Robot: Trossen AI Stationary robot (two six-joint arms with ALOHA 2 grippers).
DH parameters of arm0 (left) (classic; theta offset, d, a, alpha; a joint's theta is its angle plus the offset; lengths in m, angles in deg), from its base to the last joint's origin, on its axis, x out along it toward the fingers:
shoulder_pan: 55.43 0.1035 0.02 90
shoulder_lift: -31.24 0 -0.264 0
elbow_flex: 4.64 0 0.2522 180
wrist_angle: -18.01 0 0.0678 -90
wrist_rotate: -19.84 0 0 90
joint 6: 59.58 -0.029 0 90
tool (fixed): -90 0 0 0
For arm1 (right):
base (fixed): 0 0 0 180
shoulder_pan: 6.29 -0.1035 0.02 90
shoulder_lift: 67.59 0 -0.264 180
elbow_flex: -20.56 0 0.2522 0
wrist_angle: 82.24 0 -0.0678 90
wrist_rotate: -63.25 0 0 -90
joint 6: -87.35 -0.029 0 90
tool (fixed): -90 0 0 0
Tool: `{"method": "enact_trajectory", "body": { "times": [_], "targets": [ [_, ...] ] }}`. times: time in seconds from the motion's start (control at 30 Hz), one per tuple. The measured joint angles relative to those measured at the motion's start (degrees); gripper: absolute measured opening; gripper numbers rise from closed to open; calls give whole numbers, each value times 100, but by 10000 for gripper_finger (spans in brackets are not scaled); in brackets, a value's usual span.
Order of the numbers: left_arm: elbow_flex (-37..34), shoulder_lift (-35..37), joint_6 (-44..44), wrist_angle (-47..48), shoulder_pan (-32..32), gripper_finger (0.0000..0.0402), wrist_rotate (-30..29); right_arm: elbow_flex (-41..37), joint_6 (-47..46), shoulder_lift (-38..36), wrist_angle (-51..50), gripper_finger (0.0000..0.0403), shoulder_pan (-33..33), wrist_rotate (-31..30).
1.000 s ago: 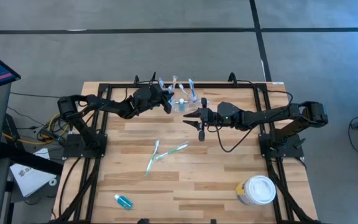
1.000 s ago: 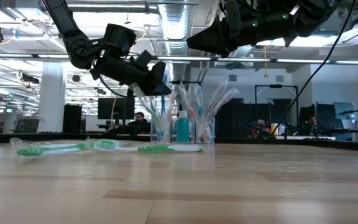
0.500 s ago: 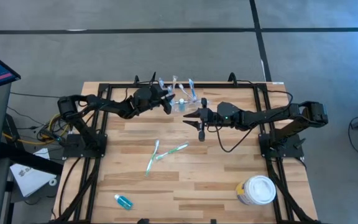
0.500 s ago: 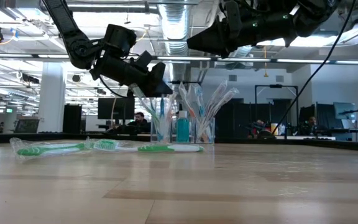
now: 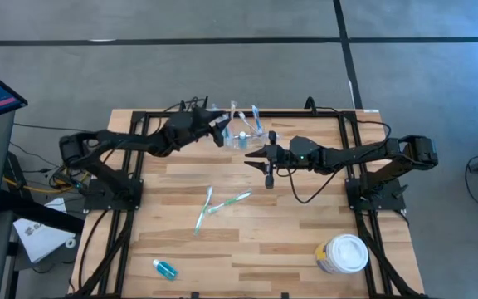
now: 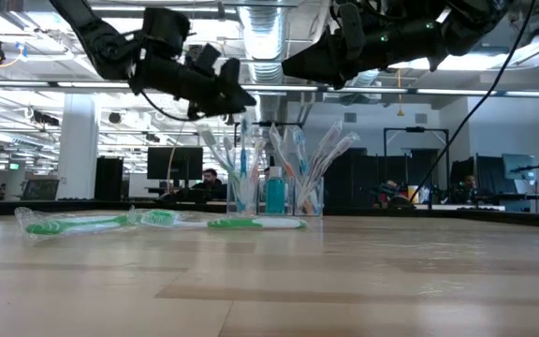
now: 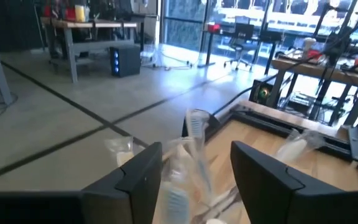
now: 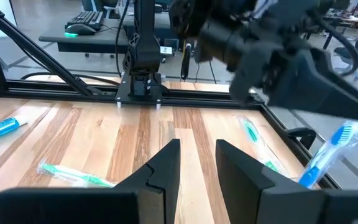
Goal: Pick & Place toothbrushing station
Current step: Put the blue toothbrush into the transparent organizer, then put the green toothbrush into the transparent organizer
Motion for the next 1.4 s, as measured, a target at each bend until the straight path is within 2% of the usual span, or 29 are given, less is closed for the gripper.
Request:
{"method": "enact_trajectory", "body": {
  "times": [0.33, 0.57, 0.9, 1.4],
  "targets": [
    [-16, 1152, -2, 1327, -335, 175, -18, 0, -2, 0, -13, 93, 0, 1],
    [-18, 1656, 18, 2340, -876, 176, -12, 0, -2, 0, -37, 93, -2, 0],
    [-18, 1682, 397, 3251, -1955, 176, 6, 0, -2, 0, -75, 93, -2, 1],
    [-18, 1681, 959, 3910, -3226, 176, -17, 0, -157, 0, -285, 93, -15, 2]
  ]
}}
